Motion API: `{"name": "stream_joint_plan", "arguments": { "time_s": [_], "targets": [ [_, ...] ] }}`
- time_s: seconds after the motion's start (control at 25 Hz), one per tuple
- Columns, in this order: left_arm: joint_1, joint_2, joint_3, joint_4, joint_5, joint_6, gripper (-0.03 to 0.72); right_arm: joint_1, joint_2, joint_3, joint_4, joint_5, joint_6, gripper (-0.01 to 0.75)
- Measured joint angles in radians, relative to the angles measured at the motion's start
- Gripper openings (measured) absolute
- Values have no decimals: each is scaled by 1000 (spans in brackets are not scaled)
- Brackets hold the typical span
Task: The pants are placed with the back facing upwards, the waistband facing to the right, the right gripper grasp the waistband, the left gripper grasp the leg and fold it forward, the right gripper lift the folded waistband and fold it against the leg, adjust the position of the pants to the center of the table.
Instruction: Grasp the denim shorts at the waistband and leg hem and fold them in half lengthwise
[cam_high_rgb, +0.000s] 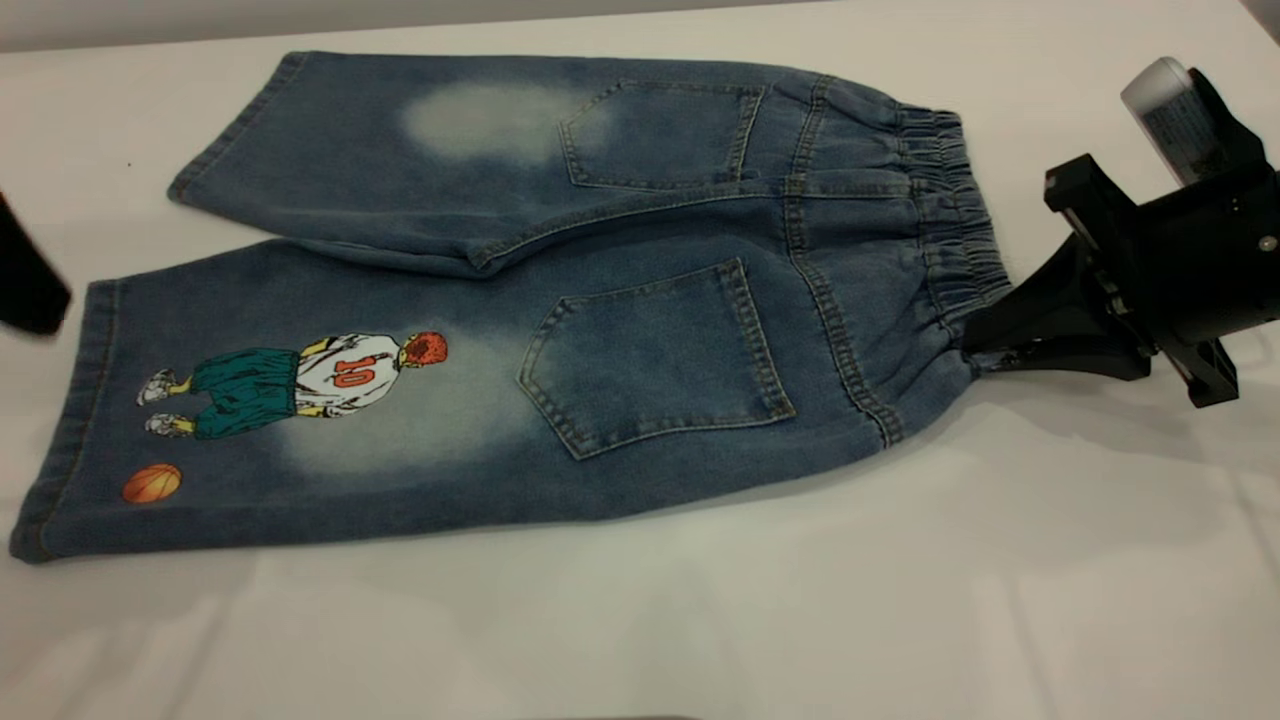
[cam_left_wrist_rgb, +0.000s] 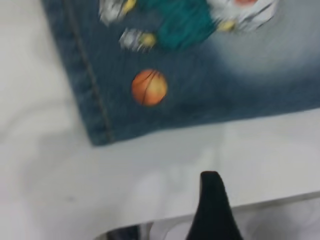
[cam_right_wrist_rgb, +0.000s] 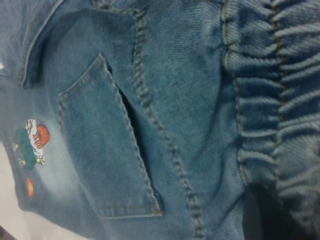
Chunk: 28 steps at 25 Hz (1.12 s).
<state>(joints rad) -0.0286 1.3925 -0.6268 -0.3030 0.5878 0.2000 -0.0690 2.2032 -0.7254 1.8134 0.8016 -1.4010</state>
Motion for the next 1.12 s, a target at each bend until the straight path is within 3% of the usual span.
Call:
{"name": "stream_joint_plan", "arguments": {
  "time_s": [0.28, 1.12],
  "targets": [
    [0, 167, -7, 210, -69, -176, 461, 0, 0, 0, -8, 7, -33, 36],
    [0, 533, -19, 361, -279, -235, 461, 0, 0, 0, -31, 12, -43, 36]
  ]
}}
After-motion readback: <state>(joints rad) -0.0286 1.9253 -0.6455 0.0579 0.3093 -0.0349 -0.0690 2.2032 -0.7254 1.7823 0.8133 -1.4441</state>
